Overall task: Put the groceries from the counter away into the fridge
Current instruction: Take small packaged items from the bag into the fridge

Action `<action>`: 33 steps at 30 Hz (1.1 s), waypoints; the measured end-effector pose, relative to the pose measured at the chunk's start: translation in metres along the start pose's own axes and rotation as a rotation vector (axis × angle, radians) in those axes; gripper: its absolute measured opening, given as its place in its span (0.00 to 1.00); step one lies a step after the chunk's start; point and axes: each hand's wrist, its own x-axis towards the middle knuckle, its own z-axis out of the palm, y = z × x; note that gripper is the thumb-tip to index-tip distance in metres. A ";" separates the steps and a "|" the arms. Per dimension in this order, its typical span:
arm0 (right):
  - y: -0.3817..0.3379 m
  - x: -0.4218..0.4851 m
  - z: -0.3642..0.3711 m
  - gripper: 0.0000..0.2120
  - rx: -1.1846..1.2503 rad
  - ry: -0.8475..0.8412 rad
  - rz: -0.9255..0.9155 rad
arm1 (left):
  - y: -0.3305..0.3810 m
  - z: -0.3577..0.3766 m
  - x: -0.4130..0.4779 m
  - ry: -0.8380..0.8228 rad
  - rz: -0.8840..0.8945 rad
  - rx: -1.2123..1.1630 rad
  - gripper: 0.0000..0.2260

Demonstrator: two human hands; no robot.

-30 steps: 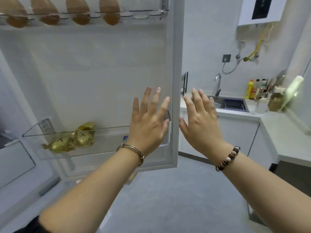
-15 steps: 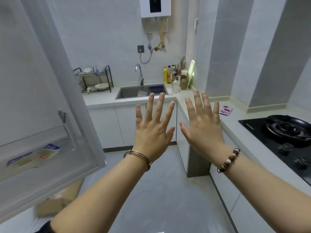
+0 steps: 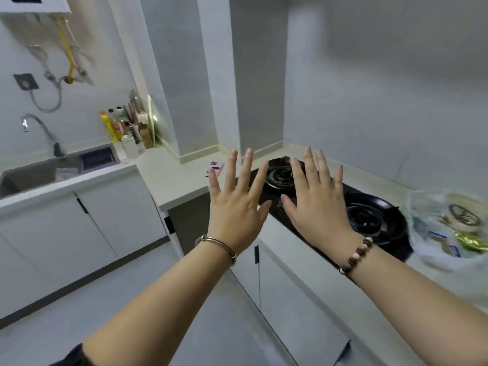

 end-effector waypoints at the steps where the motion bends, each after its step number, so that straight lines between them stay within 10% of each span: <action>1: 0.021 -0.001 0.003 0.34 -0.026 -0.008 0.020 | 0.019 0.008 0.012 0.002 0.021 -0.021 0.30; 33: 0.366 -0.083 0.159 0.29 -0.174 -0.341 0.882 | 0.371 0.267 0.174 -0.292 0.694 -0.570 0.32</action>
